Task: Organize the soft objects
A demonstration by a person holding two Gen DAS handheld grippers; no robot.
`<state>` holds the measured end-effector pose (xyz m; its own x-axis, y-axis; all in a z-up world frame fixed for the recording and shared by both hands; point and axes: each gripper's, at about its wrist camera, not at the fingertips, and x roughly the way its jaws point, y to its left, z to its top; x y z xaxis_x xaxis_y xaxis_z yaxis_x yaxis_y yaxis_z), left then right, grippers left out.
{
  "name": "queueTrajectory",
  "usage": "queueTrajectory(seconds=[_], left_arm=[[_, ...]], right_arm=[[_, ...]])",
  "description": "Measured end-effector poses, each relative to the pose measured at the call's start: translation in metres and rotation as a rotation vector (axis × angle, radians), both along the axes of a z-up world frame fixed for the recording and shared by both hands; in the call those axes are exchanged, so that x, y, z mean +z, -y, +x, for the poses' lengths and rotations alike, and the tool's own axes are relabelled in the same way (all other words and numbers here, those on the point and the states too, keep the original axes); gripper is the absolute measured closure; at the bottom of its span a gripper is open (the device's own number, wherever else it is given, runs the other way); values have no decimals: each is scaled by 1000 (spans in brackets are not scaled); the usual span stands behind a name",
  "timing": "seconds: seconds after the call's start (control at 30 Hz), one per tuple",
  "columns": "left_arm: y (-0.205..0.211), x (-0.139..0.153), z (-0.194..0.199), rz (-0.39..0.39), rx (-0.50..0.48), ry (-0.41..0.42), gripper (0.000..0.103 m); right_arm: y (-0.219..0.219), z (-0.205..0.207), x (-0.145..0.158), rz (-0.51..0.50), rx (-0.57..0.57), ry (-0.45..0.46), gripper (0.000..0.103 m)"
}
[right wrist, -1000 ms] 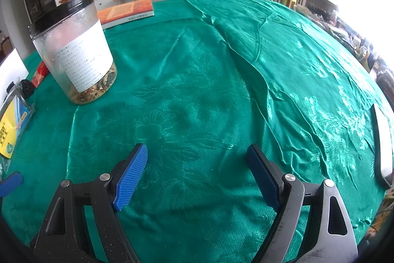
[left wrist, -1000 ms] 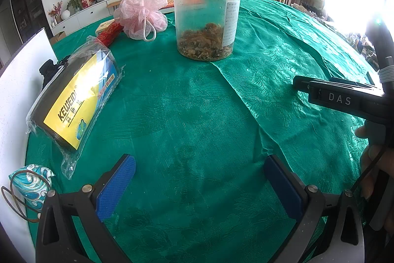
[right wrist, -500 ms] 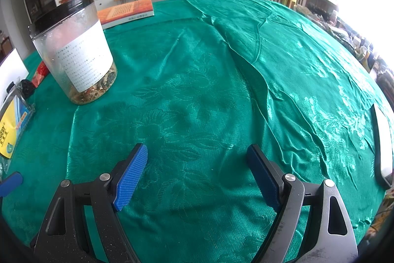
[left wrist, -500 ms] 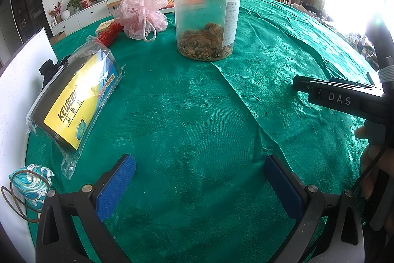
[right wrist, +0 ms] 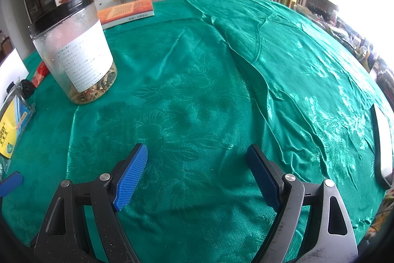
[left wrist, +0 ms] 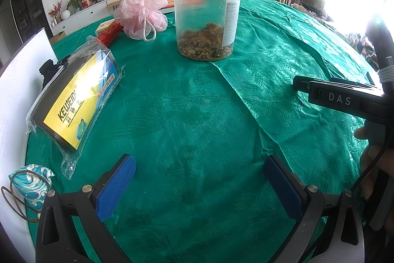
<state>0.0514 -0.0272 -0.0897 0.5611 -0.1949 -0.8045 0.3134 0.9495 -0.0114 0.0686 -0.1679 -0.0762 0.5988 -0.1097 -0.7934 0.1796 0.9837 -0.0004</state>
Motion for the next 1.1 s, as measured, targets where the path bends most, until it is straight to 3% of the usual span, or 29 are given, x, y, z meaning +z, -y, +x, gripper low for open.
queueTrajectory(seconds=[0.97,1.1], left_arm=[[0,0,0,1,1,1,0],[-7,5,-8,28,-23,-60,0]], right_arm=[[0,0,0,0,0,-1,18],[0,0,0,0,-1,-1,18]])
